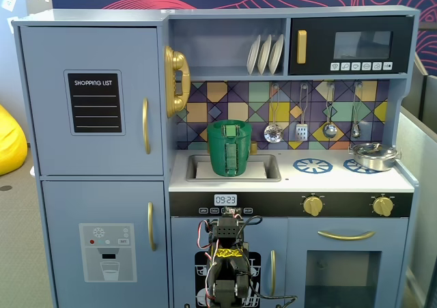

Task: Take off the lid from the green recipient and place it on the counter

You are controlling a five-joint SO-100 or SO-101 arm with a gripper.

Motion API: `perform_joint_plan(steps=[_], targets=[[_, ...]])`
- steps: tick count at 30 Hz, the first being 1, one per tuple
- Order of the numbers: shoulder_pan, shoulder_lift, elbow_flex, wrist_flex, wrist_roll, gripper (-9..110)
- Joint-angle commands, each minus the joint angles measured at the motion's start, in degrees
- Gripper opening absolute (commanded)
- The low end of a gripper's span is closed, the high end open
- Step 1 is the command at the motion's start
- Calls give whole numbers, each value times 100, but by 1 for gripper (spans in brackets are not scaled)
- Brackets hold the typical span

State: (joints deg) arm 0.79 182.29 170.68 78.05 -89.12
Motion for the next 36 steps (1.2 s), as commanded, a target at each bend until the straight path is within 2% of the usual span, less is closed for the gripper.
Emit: perform_joint_plan(steps=[1,16,18,21,24,30,36], targets=[[352,-18,105,976,79,0],[369,-18,105,870,88,0],[475,-18,97,431,158,0],[738,-18,-220,-281,-255,0],[879,-53,-870,-879,-756,0],[765,-466,-2338,-2593,-1037,0],[571,-1327,-3472,-2944,-1450,7]])
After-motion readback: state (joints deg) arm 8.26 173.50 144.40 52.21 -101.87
